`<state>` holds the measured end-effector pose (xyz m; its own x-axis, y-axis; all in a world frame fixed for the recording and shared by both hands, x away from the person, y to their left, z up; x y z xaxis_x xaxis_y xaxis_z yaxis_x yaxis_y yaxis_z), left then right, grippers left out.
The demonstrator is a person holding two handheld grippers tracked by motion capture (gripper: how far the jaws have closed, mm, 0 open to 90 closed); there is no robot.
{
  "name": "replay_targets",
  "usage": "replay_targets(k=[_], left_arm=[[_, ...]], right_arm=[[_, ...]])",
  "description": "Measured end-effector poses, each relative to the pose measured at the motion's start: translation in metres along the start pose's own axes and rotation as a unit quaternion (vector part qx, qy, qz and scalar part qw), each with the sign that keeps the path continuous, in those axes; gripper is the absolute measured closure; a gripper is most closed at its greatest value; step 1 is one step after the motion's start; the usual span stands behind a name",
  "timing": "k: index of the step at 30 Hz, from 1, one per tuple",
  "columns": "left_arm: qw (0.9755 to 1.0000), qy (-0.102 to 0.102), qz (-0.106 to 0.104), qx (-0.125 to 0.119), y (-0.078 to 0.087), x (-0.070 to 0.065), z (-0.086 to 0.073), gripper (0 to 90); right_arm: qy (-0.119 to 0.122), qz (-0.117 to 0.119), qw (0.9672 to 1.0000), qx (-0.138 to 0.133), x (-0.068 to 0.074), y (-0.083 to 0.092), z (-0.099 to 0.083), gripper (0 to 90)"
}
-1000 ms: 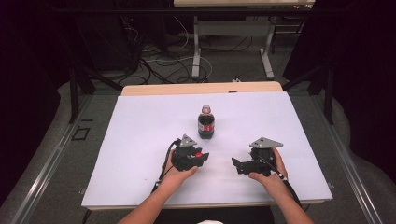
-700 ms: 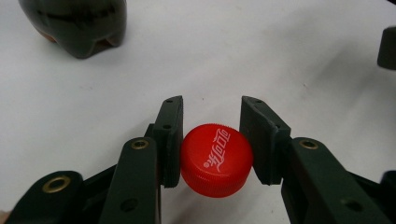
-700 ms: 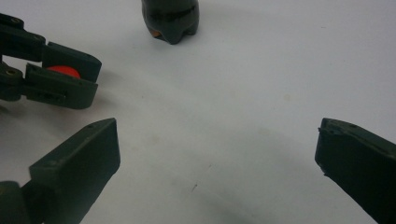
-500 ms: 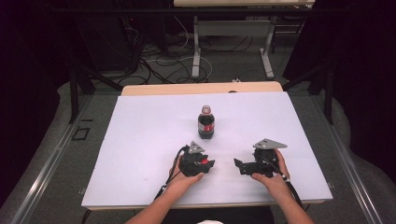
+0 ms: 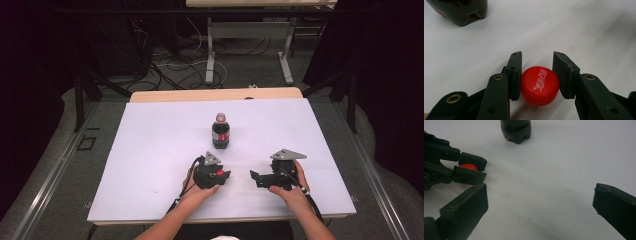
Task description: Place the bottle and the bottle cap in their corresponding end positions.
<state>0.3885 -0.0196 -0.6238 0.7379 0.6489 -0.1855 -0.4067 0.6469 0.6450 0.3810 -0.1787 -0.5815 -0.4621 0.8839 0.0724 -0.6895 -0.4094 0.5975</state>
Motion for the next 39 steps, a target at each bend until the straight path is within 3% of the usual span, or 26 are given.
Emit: replay_targets(k=[9, 12, 15, 20, 22, 24, 25, 31, 34, 39], left_arm=[[1.0000, -0.003, -0.003, 0.001, 0.000, 0.000, 0.000, 56.0], [1.0000, -0.002, -0.009, -0.002, 0.000, 0.000, 0.001, 51.2], [1.0000, -0.004, -0.001, -0.003, 0.000, 0.002, 0.001, 47.0], [0.9999, 0.005, 0.001, -0.009, 0.004, 0.005, 0.004, 39.4], [0.9996, 0.023, -0.005, -0.018, 0.005, 0.005, 0.007, 36.7], [0.9997, 0.010, 0.009, -0.021, 0.009, 0.011, 0.010, 32.4], [0.9994, 0.022, 0.012, -0.023, 0.012, 0.012, 0.012, 30.9], [0.9990, 0.018, 0.026, -0.030, 0.034, 0.022, 0.024, 29.6], [0.9989, 0.022, 0.023, -0.036, 0.047, 0.025, 0.029, 28.8], [0.9977, 0.002, 0.043, -0.052, 0.071, 0.035, 0.033, 27.2]], right_arm=[[-0.005, 0.004, 1.0000, 0.000, 0.001, 0.000, 0.000, 0.0], [0.000, 0.002, 1.0000, -0.001, -0.001, -0.001, -0.001, 0.0], [-0.004, 0.003, 1.0000, 0.001, -0.001, -0.001, -0.001, 0.0], [-0.002, 0.002, 1.0000, 0.001, -0.002, -0.001, -0.002, 0.0], [-0.002, 0.002, 1.0000, 0.001, -0.002, -0.001, -0.002, 0.0], [0.002, 0.000, 1.0000, 0.001, -0.003, -0.001, -0.002, 0.0], [-0.005, 0.001, 1.0000, 0.002, -0.003, -0.001, -0.003, 0.0], [-0.002, -0.003, 1.0000, 0.002, -0.005, -0.003, -0.004, 0.0], [-0.004, -0.003, 1.0000, 0.004, -0.005, -0.003, -0.004, 0.0], [-0.006, -0.004, 1.0000, 0.003, -0.006, -0.003, -0.004, 0.0]])
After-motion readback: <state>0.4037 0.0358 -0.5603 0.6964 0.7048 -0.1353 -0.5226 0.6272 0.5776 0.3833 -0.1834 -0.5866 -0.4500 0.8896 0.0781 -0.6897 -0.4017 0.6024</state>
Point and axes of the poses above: each handheld gripper's, and its own axes: y roughly backward along the jaws, z roughly out of its top, x roughly to its left, the point moved 9 cm from there along -y, roughly forward along the jaws, and after that the axes turned 3 degrees about -z, right-handed, at the moved point
